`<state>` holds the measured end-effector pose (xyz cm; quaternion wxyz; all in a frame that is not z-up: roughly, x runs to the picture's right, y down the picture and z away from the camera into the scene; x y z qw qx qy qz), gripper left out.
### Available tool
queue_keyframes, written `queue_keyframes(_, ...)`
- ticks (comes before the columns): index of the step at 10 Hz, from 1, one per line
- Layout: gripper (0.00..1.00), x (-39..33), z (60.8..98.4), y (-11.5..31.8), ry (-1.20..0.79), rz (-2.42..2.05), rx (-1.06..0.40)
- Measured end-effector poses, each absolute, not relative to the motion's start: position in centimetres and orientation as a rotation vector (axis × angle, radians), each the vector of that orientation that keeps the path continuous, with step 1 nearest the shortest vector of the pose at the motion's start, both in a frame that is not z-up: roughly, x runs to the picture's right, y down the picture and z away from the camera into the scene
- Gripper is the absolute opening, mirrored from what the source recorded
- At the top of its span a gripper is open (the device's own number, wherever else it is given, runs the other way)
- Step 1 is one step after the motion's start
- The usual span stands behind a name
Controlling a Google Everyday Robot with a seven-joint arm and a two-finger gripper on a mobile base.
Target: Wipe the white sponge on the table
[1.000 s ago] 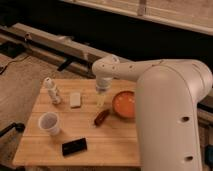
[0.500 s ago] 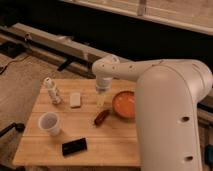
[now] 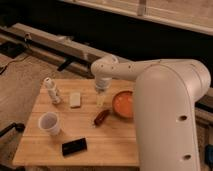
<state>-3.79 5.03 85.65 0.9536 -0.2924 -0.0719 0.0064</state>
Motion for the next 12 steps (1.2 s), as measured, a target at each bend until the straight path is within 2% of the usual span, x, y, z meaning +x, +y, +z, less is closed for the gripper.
queue_keyframes(6, 0.80, -15.0, 90.7, 3.9, -0.200, -0.162, -0.567)
queue_keyframes(12, 0.80, -18.0, 94.4, 4.5, -0.221, -0.248, -0.582)
